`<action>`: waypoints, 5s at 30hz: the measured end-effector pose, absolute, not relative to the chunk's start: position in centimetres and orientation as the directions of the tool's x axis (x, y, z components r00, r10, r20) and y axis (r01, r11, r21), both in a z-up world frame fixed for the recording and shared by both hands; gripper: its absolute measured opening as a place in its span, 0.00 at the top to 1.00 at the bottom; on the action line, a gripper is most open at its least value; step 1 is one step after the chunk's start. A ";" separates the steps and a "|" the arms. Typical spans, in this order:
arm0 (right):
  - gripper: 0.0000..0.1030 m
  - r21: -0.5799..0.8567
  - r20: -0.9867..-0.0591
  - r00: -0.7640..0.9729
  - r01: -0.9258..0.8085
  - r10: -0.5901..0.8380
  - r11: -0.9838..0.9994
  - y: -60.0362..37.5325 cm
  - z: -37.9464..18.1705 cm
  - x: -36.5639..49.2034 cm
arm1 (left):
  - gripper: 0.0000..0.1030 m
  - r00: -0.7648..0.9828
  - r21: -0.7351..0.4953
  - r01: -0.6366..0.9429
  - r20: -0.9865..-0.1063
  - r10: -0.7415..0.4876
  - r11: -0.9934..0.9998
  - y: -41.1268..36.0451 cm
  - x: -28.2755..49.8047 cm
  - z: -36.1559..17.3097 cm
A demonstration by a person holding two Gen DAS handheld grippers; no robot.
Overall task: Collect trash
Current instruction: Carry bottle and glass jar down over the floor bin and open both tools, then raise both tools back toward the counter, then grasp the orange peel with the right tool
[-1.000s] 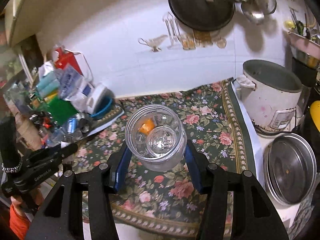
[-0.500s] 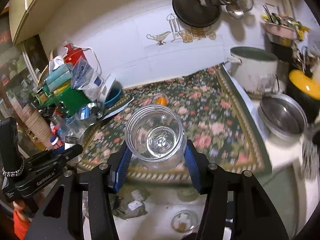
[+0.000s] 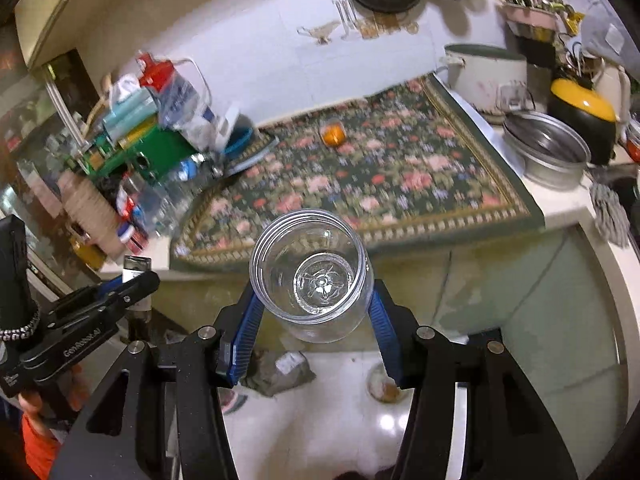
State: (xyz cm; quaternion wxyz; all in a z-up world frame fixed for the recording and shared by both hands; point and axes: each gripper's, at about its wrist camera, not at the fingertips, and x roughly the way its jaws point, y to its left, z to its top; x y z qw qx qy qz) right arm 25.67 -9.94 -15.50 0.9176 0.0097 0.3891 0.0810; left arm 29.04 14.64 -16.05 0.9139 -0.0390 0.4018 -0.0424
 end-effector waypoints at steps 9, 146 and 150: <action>0.52 0.061 -0.810 0.577 -0.095 0.105 0.994 -13.7 -24.0 25.6 | 0.73 0.534 -0.149 0.038 -0.833 -0.146 0.988 10.7 30.1 -27.0; 0.90 0.169 -0.879 0.441 -0.066 0.180 0.983 -6.7 -26.8 76.4 | 0.17 0.561 -0.137 -0.048 -0.823 -0.087 0.989 24.5 77.7 -19.7; 0.91 0.127 -0.876 0.458 -0.079 0.149 0.989 -7.8 -25.6 74.7 | 0.16 0.542 -0.174 0.028 -0.825 -0.161 0.984 22.3 79.1 -20.6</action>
